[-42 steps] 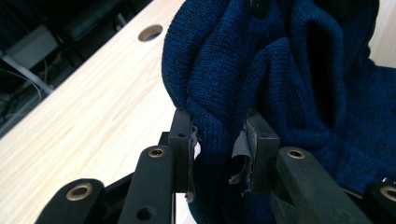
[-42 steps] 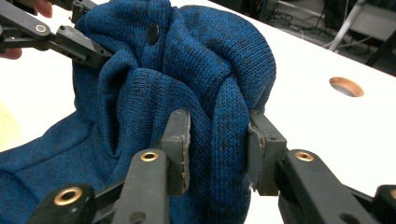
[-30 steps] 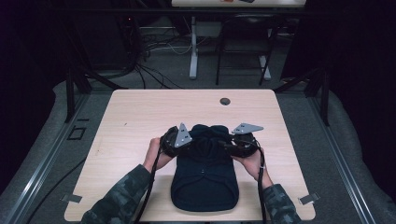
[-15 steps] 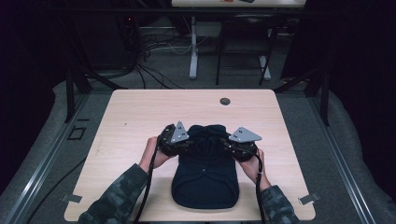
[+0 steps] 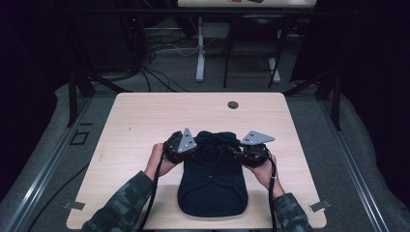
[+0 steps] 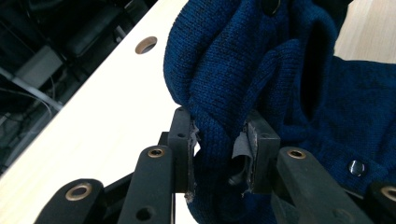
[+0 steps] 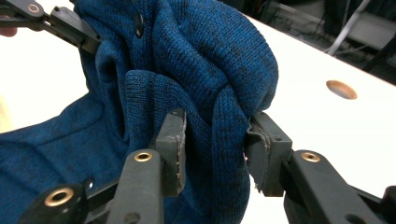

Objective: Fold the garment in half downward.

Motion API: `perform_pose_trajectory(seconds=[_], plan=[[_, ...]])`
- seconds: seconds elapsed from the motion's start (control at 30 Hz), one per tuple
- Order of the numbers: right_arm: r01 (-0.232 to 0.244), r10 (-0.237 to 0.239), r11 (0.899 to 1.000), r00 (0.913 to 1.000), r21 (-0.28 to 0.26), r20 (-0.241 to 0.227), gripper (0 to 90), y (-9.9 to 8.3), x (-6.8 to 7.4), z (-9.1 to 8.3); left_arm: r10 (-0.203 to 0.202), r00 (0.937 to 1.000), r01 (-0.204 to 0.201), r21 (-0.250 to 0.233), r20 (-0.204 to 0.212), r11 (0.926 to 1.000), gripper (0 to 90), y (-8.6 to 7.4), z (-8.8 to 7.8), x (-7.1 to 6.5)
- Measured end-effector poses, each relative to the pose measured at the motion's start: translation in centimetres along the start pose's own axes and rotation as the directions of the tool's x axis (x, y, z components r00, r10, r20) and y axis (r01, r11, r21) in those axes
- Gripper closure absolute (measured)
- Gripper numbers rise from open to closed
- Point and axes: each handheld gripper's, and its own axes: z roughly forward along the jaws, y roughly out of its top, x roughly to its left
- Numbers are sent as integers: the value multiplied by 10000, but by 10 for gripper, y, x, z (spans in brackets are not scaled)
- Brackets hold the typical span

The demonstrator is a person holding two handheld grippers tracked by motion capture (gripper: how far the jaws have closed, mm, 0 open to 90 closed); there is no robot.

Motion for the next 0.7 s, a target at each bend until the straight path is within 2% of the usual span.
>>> perform_pose_trajectory(seconds=[0.1, 0.2, 0.23, 0.3, 0.33, 0.4, 0.47, 0.53, 0.67, 0.7], plan=[[33, -32, 10000, 10000, 60, -94, 637, -4, -1, -3, 159, 9999, -159, -44, -15, 9999, 684, 1, -2, -3], [83, -83, 10000, 10000, -36, -50, 662, -8, 0, -5, -18, 10000, 18, -50, 71, 10000, 663, 2, -2, -5], [161, -161, 9999, 9999, 14, -44, 665, -9, 1, -6, -99, 9996, 100, -20, 248, 9999, 654, 1, -1, -5], [277, -277, 9996, 9996, 75, -46, 668, -11, 1, -6, -322, 9973, 300, 351, 653, 9989, 586, 2, 0, -6], [285, -285, 9996, 9996, 6, -67, 672, -11, 2, -7, -423, 9959, 381, 545, 797, 9978, 517, 2, 1, -6], [398, -399, 9992, 9992, -51, -56, 676, -13, 2, -8, -681, 9927, 592, 900, 994, 9942, 439, 1, 4, -8], [453, -453, 9990, 9990, -69, -24, 680, -13, 3, -9, -804, 9896, 670, 1120, 1194, 9914, 419, -1, 8, -10], [510, -510, 9987, 9987, -49, -45, 681, -13, 3, -9, -810, 9889, 648, 1295, 1245, 9895, 427, -3, 11, -11], [568, -568, 9984, 9984, 9, -58, 666, -13, 5, -8, -843, 9904, 724, 1092, 1092, 9914, 633, -6, 13, -12], [522, -521, 9986, 9986, 76, -87, 645, -13, 4, -9, -868, 9907, 769, 949, 1051, 9925, 652, -6, 12, -10]])
